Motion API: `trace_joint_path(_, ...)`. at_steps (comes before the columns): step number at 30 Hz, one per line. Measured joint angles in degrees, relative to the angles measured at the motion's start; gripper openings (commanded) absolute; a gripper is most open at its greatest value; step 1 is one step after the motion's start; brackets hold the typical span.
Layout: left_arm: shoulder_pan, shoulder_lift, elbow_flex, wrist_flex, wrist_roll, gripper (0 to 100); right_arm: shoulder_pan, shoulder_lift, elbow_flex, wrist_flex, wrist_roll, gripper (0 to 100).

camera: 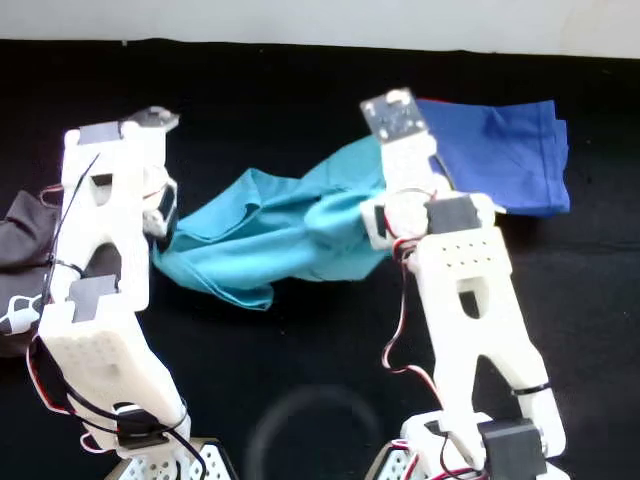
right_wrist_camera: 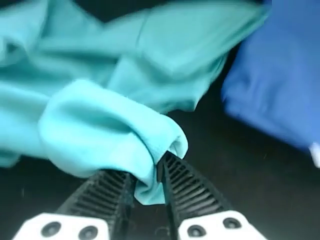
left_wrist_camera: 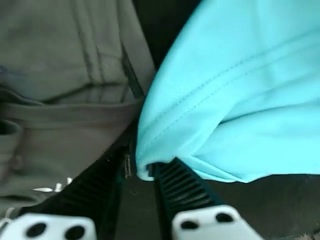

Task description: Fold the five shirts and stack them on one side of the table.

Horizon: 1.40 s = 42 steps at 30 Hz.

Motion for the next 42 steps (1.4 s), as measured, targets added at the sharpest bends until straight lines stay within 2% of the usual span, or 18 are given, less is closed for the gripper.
trace_joint_path(5,-0.3,0.0,-6.5,1.1,0.0,9,1.8,-0.1,-2.0,-7.0,0.0,0.5)
trace_joint_path(11,2.6,0.0,-14.0,14.6,0.0,9,2.0,-0.1,-2.0,-7.8,0.0,0.5)
trace_joint_path(15,8.8,0.0,-12.7,17.0,3.3,9,2.0,1.5,-2.1,-7.8,0.0,0.5)
trace_joint_path(20,21.7,-3.3,-1.3,17.0,9.5,9,2.4,7.1,-2.1,-7.9,0.0,0.5)
trace_joint_path(24,31.6,-7.6,8.9,11.1,14.2,14,2.5,9.8,-2.1,-8.2,-0.1,0.5)
trace_joint_path(27,35.8,-9.3,16.6,3.6,16.8,14,2.5,10.2,-2.1,-8.2,-0.1,0.5)
trace_joint_path(31,36.7,-9.5,21.3,-4.7,18.5,14,2.5,10.3,-2.1,-8.2,-0.1,0.5)
trace_joint_path(38,36.7,-3.8,21.4,-12.5,18.8,14,2.5,10.3,-2.1,-8.2,-0.1,0.5)
trace_joint_path(42,36.3,-1.2,21.1,-14.0,18.8,13,2.5,10.3,-2.1,-8.2,-0.1,0.5)
